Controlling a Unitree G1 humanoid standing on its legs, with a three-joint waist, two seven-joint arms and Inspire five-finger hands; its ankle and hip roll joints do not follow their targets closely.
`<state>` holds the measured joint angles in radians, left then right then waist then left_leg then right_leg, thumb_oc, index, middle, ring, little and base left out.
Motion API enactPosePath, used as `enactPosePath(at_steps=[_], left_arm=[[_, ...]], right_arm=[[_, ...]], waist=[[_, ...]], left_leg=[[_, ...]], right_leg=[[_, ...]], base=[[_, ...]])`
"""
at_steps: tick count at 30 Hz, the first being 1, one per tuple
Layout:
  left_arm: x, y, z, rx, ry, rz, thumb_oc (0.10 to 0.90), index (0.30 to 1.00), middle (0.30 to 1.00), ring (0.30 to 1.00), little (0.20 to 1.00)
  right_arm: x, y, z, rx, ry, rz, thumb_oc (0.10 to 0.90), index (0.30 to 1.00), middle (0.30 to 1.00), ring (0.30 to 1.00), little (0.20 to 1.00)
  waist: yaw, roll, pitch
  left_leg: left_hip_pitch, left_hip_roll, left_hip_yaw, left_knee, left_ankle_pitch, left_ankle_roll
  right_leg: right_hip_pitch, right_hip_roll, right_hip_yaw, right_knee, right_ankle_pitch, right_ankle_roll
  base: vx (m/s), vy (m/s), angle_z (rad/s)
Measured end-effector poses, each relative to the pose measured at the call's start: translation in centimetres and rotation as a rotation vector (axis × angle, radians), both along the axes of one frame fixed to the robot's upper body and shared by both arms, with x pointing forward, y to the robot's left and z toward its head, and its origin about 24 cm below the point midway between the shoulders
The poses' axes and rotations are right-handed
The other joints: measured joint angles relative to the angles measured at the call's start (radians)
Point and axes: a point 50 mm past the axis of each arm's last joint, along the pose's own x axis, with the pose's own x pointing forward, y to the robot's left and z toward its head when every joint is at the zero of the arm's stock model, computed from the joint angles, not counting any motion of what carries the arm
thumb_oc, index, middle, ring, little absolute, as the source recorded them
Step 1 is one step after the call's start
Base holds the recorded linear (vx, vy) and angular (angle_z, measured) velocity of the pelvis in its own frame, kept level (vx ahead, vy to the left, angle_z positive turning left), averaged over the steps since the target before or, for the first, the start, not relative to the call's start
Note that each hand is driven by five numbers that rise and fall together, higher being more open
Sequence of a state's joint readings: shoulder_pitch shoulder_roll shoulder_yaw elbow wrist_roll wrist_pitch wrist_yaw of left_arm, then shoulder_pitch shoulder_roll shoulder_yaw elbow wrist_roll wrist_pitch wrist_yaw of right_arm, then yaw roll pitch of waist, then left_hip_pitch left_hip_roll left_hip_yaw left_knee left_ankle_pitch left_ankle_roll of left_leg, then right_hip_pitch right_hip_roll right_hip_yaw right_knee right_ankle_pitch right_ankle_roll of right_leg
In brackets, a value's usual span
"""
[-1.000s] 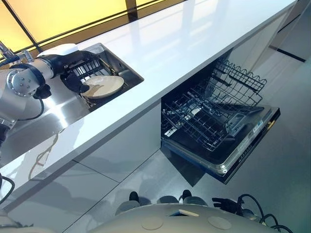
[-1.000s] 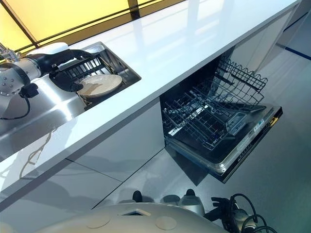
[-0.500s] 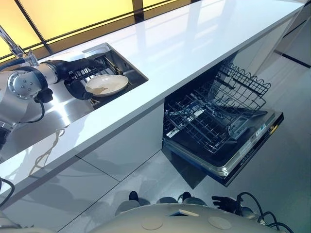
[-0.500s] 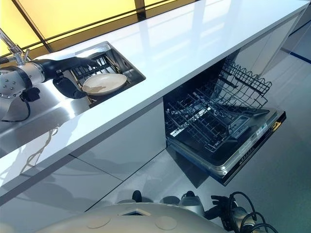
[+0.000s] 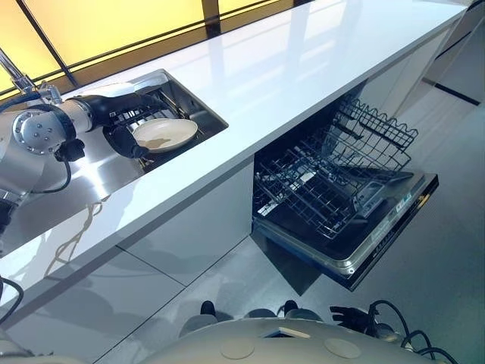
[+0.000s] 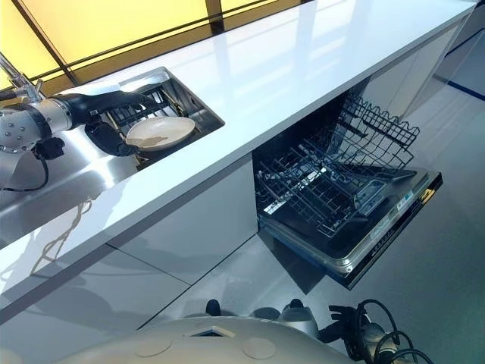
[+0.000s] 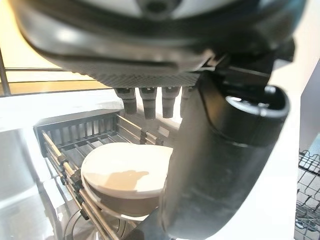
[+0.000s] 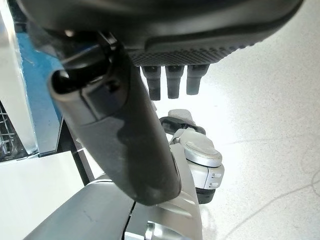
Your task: Pick up plates and place into dishwasher.
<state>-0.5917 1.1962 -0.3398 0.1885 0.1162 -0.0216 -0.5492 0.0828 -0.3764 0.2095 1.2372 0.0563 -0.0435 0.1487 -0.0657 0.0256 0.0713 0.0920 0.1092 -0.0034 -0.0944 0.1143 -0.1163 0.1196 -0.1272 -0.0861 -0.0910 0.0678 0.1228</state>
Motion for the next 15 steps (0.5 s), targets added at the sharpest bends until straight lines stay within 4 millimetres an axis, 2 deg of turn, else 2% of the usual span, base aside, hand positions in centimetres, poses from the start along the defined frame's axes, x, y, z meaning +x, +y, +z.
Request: enactPosePath(at_steps=[15], left_arm=[[0.01,-0.07,-0.71,0.006,0.057,0.005,0.800,0.900,0.900,0.900,0.900]], right_arm=[[0.03,-0.01,0.00,-0.008,-0.003,-0.003,0.800,0.900,0.900,0.900,0.900]], waist=[[-0.016,0.005,-0.010]], left_leg=[[0.003,0.000,0.016,0.000,0.000,-0.001]], right_leg=[[-0.007,0.000,0.016,0.000,0.004,-0.004]], base=[[0.01,-0.004,-0.02]])
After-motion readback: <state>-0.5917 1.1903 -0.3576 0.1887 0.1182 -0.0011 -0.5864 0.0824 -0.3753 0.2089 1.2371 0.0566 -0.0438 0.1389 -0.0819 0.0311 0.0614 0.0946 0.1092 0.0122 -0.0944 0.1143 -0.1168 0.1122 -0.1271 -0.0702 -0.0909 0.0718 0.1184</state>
